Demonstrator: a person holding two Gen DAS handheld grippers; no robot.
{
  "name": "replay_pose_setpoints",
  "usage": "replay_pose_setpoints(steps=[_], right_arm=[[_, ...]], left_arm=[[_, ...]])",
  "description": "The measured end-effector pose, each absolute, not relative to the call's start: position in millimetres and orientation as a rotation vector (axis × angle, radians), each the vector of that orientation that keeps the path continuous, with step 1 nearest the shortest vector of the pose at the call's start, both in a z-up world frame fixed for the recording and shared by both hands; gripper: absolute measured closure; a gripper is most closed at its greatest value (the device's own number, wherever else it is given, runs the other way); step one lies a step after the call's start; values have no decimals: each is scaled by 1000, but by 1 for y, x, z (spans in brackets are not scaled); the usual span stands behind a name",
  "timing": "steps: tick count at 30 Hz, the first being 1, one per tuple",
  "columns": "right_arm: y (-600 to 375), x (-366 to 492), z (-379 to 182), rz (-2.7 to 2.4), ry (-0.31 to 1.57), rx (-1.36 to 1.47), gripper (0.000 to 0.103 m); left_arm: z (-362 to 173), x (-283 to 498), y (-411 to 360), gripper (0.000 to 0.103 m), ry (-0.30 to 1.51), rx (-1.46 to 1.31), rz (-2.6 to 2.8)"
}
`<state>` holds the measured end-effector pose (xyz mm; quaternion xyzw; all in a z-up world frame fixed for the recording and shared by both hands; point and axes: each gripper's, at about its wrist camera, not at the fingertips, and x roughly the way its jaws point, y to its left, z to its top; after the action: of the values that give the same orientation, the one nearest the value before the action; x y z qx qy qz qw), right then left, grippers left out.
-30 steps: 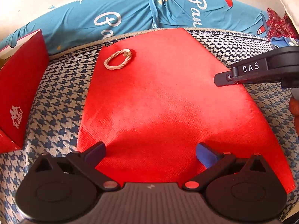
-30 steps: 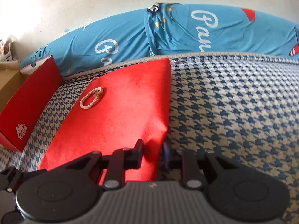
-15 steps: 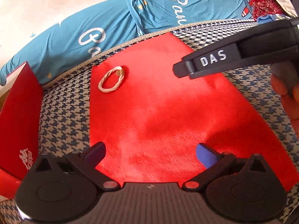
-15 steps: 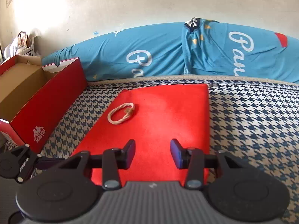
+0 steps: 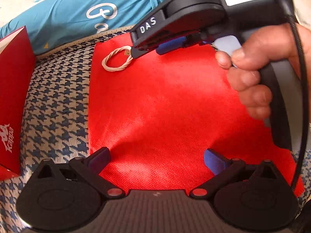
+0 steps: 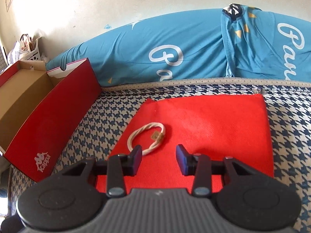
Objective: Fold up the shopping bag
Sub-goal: 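Move the right tool to the beige rope handle and close on it, then lift the rope handle off the bag and drop it on the bedspread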
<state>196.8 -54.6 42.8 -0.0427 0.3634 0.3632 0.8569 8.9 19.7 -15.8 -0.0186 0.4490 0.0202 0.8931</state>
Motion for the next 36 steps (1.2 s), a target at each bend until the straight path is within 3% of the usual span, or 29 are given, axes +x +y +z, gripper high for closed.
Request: replay_pose_setpoints(steps=[10, 12, 14, 16, 22, 36], right_arm=[[-26, 213, 23, 760, 790, -147, 67], [-22, 214, 18, 756, 781, -167, 70], [-20, 213, 17, 751, 766, -190, 83], [-18, 212, 15, 742, 753, -213, 89], [-17, 208, 15, 725, 728, -241, 97], [-52, 203, 46, 669, 652, -192, 98]], left_arm=[[-18, -2, 18, 0, 931, -59, 80], [-18, -2, 18, 0, 932, -60, 82], [-17, -4, 16, 0, 933, -60, 83], [-16, -6, 14, 0, 934, -61, 84], [-19, -4, 18, 0, 932, -61, 84], [-15, 2, 14, 0, 895, -22, 85]])
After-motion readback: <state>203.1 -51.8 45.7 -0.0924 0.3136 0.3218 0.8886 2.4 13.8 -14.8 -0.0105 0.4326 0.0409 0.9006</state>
